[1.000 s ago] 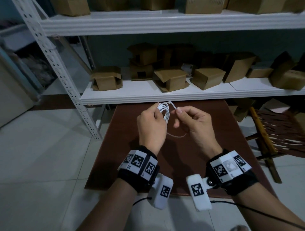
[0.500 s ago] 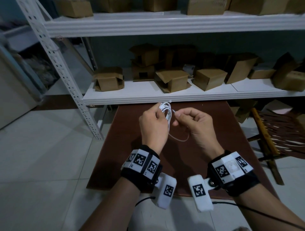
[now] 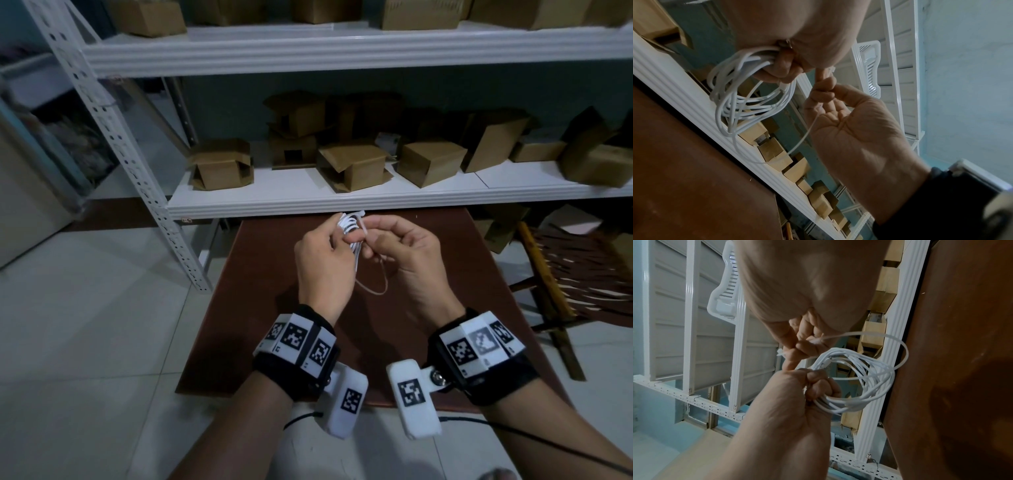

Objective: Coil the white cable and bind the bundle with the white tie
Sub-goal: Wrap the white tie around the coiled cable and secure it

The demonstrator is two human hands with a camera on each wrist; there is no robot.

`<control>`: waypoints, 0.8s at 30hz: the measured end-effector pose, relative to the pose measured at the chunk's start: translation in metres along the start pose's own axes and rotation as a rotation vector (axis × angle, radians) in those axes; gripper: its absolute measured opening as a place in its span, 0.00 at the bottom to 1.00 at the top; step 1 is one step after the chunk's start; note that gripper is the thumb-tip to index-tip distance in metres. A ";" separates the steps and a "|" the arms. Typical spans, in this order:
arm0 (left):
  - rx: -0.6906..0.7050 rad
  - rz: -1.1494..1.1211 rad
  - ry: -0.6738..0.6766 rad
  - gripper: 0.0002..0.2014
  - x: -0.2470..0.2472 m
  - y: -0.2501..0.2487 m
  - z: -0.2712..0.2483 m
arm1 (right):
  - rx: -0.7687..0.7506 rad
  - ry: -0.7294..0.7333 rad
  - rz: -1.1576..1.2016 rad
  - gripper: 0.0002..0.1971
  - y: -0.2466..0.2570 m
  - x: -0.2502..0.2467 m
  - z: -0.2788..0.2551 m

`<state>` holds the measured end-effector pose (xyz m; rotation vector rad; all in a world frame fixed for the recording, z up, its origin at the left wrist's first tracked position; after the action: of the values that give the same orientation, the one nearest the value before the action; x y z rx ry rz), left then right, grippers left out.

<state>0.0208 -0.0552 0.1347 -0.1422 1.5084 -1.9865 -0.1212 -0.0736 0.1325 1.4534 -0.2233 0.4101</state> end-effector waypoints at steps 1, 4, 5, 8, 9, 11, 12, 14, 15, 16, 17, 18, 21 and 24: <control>0.000 -0.002 0.003 0.19 0.001 0.000 0.000 | -0.002 0.002 0.001 0.13 0.000 0.000 0.000; 0.016 -0.002 -0.002 0.18 0.002 0.000 0.000 | -0.018 -0.011 0.002 0.09 0.001 -0.001 0.000; 0.019 0.000 -0.006 0.17 0.002 0.000 0.000 | -0.028 -0.017 0.002 0.07 0.001 -0.001 0.000; 0.025 0.012 -0.007 0.16 0.003 -0.001 0.000 | -0.060 -0.036 -0.018 0.05 0.002 -0.002 0.001; 0.027 0.015 -0.004 0.15 0.003 -0.001 0.000 | -0.063 -0.039 -0.020 0.06 0.001 -0.003 0.002; 0.026 0.013 0.005 0.15 0.004 0.000 -0.001 | -0.061 -0.039 -0.017 0.07 0.001 -0.003 0.002; 0.022 0.011 0.008 0.15 0.004 0.000 -0.001 | -0.057 -0.037 -0.014 0.07 0.000 -0.003 0.002; 0.014 0.000 0.015 0.16 0.004 0.001 0.000 | -0.045 -0.035 -0.005 0.08 -0.001 -0.003 0.002; 0.010 -0.008 0.020 0.15 0.004 0.001 0.000 | -0.038 -0.035 0.002 0.08 -0.002 -0.003 0.003; 0.006 -0.014 0.026 0.15 0.004 0.002 -0.001 | -0.031 -0.033 0.010 0.09 -0.002 -0.003 0.003; 0.003 -0.019 0.032 0.16 0.004 0.002 -0.001 | -0.024 -0.030 0.017 0.10 -0.003 -0.002 0.003; -0.001 -0.026 0.037 0.16 0.004 0.002 -0.001 | -0.017 -0.025 0.027 0.09 -0.003 -0.001 0.003; -0.020 -0.041 0.053 0.17 0.005 0.003 -0.001 | -0.001 -0.010 0.056 0.06 -0.003 0.001 0.003; -0.034 -0.058 0.055 0.18 0.006 0.004 -0.001 | 0.008 -0.001 0.075 0.07 -0.004 0.002 0.003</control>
<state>0.0176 -0.0577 0.1290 -0.1479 1.5906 -2.0254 -0.1177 -0.0768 0.1301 1.4561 -0.2781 0.4719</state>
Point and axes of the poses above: each hand's wrist, its own z-axis towards the middle knuckle, its own x-axis out of the palm, y = z × x, the point moved 7 cm from there along z, towards the middle knuckle, and after that the axes turned 3 degrees about -y, right-handed, at the moved point
